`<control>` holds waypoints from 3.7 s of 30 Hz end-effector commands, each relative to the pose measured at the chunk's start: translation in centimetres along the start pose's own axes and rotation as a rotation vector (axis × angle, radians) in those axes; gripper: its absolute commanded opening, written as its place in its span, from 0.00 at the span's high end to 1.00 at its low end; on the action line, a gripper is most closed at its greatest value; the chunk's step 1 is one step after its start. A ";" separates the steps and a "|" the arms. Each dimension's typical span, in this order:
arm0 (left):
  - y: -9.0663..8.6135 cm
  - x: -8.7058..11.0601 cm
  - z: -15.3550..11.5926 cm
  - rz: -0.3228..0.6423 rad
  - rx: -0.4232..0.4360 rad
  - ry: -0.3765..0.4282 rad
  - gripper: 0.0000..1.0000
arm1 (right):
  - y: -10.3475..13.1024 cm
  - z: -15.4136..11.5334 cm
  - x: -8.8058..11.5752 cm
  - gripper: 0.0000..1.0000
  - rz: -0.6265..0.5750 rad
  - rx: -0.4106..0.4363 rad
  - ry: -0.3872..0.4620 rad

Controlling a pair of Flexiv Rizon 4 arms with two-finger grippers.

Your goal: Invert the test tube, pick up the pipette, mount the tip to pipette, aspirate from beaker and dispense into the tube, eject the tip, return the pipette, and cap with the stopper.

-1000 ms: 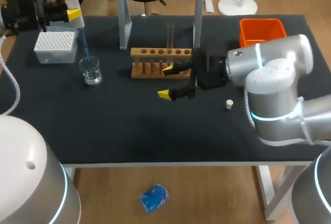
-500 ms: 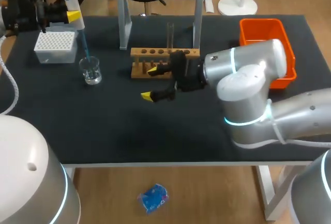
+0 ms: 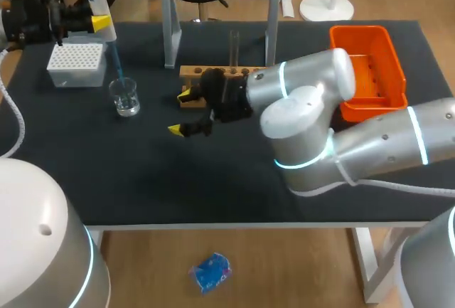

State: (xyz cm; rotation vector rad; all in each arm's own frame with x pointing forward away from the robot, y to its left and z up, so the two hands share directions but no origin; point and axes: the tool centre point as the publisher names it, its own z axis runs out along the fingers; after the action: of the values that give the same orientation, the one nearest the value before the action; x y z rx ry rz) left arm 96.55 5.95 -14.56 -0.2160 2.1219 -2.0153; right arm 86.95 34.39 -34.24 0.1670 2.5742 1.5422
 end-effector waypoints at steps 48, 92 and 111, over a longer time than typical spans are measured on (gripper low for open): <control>4.9 -0.6 0.5 -0.041 0.007 -0.013 1.00 | 0.2 4.0 0.1 0.00 -0.010 0.038 -0.038; 7.2 0.1 0.4 -0.065 0.001 -0.043 1.00 | 0.2 4.0 0.1 0.00 -0.010 0.038 -0.038; 7.2 0.2 0.4 -0.064 0.000 -0.045 1.00 | 0.6 3.7 0.0 0.00 -0.017 0.026 -0.014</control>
State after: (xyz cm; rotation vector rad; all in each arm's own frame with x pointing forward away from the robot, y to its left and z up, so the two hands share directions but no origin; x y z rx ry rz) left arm 96.84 5.96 -21.79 -0.3288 2.1160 -2.0274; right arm 87.29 38.13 -35.62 0.1721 2.5772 1.4765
